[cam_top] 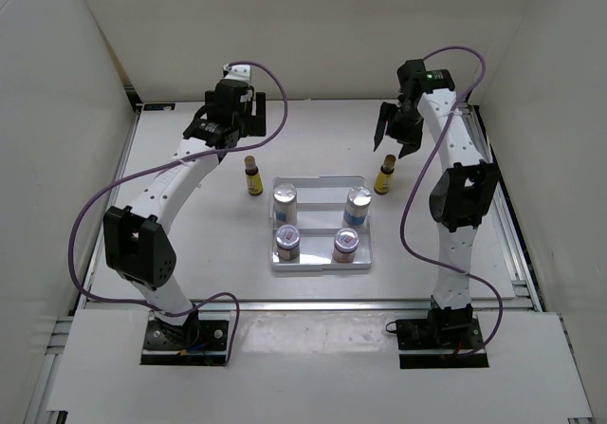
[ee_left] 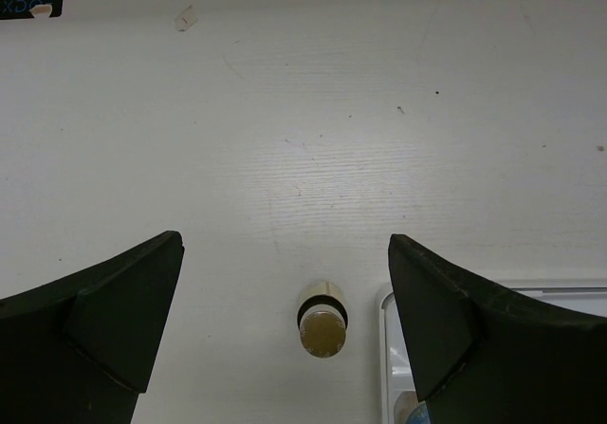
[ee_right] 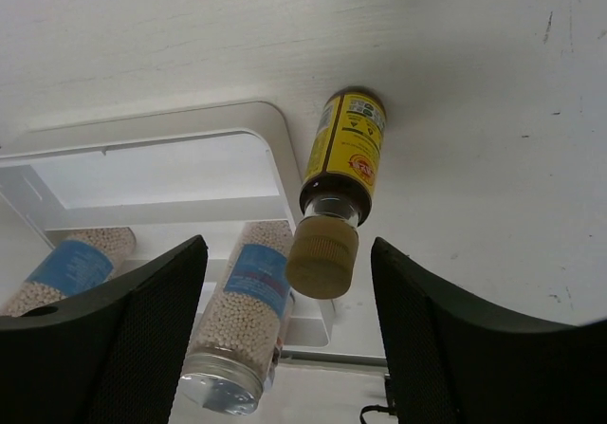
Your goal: Organize the condiment bottles
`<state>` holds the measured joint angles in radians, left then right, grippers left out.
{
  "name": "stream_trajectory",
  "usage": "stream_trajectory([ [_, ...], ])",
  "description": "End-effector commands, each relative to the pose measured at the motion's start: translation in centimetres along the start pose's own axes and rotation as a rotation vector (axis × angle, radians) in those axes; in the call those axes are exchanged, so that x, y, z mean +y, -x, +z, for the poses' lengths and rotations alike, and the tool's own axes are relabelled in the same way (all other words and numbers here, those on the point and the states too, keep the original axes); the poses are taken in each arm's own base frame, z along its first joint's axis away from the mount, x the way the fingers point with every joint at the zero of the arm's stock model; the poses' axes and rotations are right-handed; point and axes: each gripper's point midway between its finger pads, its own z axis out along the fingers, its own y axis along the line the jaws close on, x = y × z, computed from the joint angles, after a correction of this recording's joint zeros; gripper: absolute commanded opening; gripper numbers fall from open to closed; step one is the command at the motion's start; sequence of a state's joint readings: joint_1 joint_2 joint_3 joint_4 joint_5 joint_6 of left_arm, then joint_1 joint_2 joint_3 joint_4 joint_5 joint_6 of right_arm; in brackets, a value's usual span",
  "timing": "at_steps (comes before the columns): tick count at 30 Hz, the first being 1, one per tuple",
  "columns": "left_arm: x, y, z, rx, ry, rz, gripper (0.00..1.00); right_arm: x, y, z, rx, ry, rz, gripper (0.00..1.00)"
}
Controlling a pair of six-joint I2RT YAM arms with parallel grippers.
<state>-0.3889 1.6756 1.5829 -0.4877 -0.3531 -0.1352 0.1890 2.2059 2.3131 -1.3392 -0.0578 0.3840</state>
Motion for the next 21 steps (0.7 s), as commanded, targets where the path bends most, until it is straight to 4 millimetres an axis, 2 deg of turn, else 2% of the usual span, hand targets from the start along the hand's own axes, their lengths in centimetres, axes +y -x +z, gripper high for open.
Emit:
stream_trajectory([
  [1,0.2,2.5,-2.0,-0.06,-0.027,-0.023,1.0,-1.3,-3.8,-0.8,0.147,-0.068,0.007,0.73],
  [3,0.1,1.9,-2.1,-0.039,-0.035,-0.025,1.0,-1.6,-4.5,-0.5,0.176,-0.08,0.01,0.72],
  [8,0.7,2.4,-2.8,-0.05,-0.038,-0.008,1.0,-2.2,-5.0,-0.3,0.191,-0.106,0.011,0.7],
  [12,-0.5,2.3,-3.6,-0.047,-0.129,0.047,1.0,-2.1,-5.7,-0.2,0.209,-0.111,0.004,0.69],
  [14,-0.8,1.7,-4.5,-0.026,-0.164,0.034,1.0,-2.1,-5.9,0.0,0.218,-0.117,0.014,0.67],
  [15,-0.2,0.8,-4.4,-0.008,-0.144,0.02,1.0,-2.1,-5.9,0.0,0.218,-0.117,0.014,0.67],
  [16,-0.4,0.6,-4.9,-0.005,-0.161,-0.003,1.0,-2.1,-5.9,0.0,0.218,-0.117,0.014,0.66],
  [18,-0.8,-0.6,-4.6,0.022,-0.181,0.004,1.0,-1.9,-6.2,-0.2,0.219,-0.116,0.005,0.64],
  [20,-0.6,-1.3,-4.7,0.034,-0.179,0.007,1.0,-2.1,-6.3,0.0,0.224,-0.127,0.005,0.59],
  [21,-0.4,-1.0,-5.0,0.024,-0.17,0.004,1.0,-2.2,-6.6,0.2,0.233,-0.133,0.017,0.56],
])
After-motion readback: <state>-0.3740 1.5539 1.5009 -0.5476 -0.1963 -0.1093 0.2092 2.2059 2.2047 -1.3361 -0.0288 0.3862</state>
